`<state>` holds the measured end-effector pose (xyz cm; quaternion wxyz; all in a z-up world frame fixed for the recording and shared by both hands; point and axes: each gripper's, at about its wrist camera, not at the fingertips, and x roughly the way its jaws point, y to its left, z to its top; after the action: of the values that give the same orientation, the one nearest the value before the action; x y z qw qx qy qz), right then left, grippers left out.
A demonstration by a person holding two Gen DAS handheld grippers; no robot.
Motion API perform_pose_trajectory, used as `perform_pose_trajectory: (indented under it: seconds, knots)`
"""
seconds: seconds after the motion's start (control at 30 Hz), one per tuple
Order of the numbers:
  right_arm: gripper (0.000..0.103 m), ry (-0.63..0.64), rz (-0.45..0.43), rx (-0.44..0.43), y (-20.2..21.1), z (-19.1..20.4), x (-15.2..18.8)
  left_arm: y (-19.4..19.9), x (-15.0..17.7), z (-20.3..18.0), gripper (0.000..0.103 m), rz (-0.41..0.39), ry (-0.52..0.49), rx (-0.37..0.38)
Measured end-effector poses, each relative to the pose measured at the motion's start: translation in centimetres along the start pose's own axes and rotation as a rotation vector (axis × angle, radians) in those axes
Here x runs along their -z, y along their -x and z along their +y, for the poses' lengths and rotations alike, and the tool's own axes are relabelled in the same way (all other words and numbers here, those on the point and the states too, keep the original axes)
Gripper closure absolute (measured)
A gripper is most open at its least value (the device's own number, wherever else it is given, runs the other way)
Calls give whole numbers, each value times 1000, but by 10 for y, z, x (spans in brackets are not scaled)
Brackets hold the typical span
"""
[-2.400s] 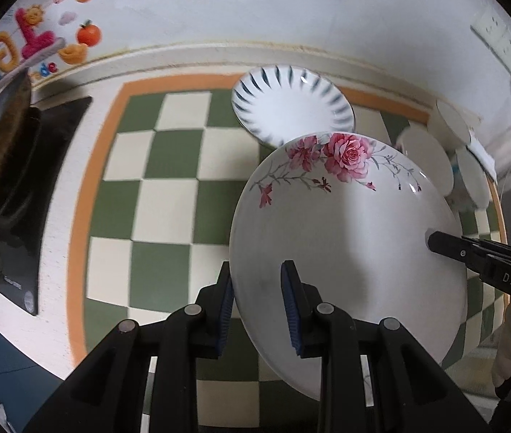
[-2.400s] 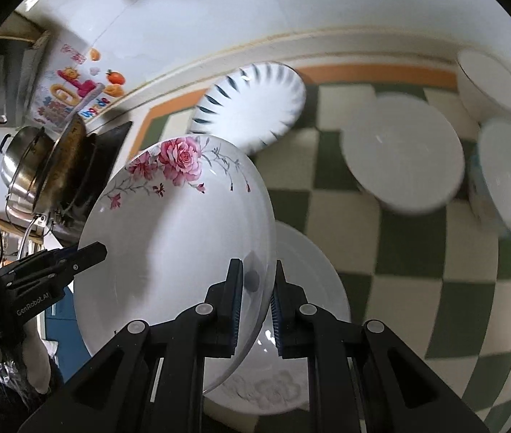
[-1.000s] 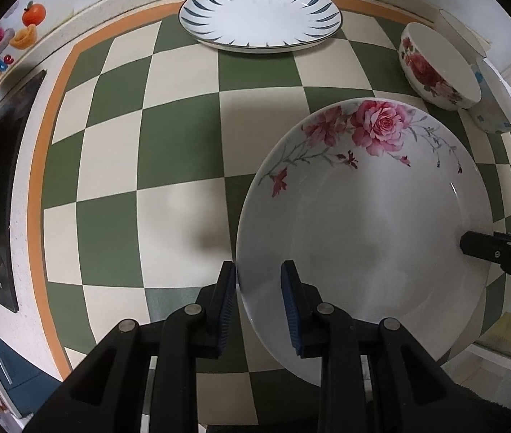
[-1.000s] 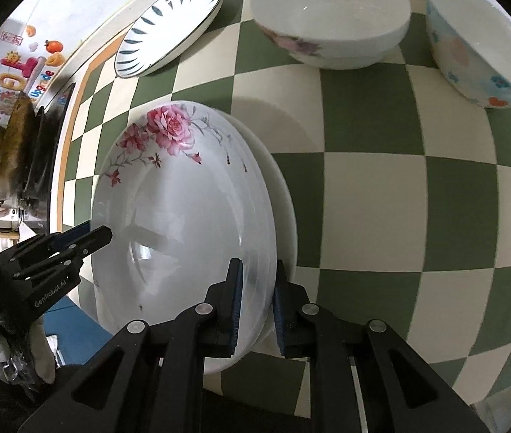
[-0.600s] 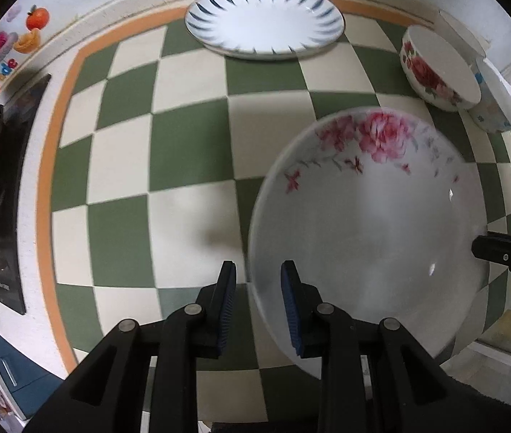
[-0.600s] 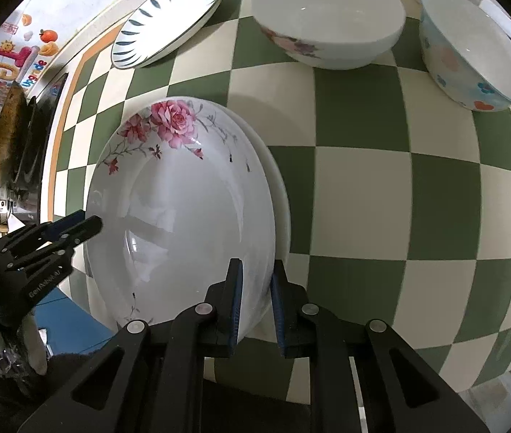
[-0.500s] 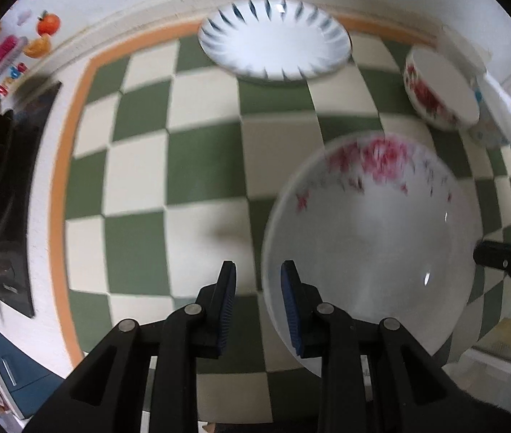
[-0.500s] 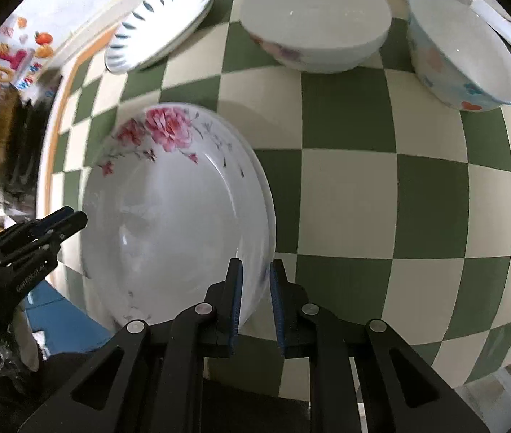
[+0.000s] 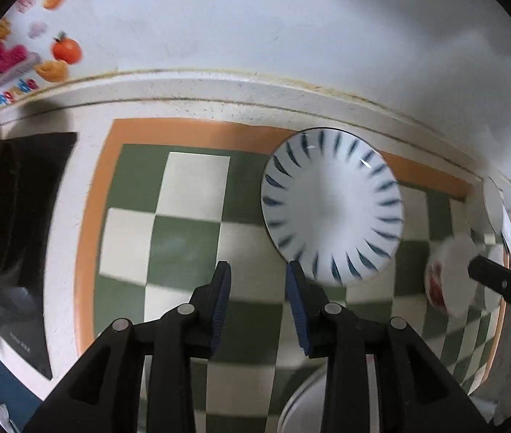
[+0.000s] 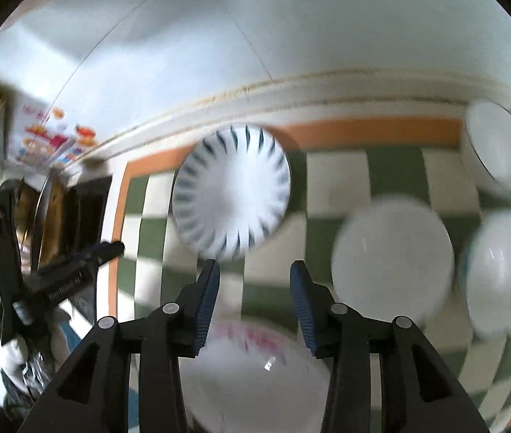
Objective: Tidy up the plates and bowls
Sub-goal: 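Release the rose plate and grip the blue-striped plate with both grippers, then carry the blue-striped plate and lower it onto the rose plate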
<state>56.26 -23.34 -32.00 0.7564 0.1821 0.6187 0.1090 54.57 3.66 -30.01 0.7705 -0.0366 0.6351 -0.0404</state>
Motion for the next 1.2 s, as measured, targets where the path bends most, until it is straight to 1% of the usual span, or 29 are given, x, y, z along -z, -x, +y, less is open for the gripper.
perform_pose_trajectory:
  seconds: [0.07,0.17,0.27,0.4,0.43,0.5,0.53,0.57,0.6,0.73,0.9,1.07,1.2]
  knots:
    - [59,-31,27,5,-23,-5,-25,-21,-13,2,74,48,11,9]
    - [59,-84,71,19,-59,-18,-54,-52,-30,4,74,110,25,21]
    - [59,-130,110,19,-90,-27,-69,-78,-43,5,74,160,29,29]
    - [59,-135,141,48,-119,-36,-82,-100,-52,2,74,195,20,30]
    - [61,-142,150,48,-125,-40,-84,-105,-54,1,74,198,13,47]
    - [70,-153,168,50,-136,-44,-86,-108,-56,-3,76,185,3,66]
    - [80,-149,177,52,-141,-46,-87,-107,-56,-6,82,172,-12,72]
    - [89,-149,177,38,-145,-47,-86,-107,-56,-10,83,164,-31,63]
    - [90,-148,174,18,-146,-47,-87,-106,-55,-11,83,154,-40,52]
    - [90,-58,146,65,-144,-36,-85,-103,-52,-15,83,129,-53,24]
    - [91,-8,134,67,-138,-24,-78,-90,-41,-18,83,105,-47,18]
    - [91,15,104,57,-118,-18,-72,-65,-28,-25,83,71,-66,17]
    - [91,30,77,39,-90,-14,-63,-36,-10,-23,83,47,-77,32]
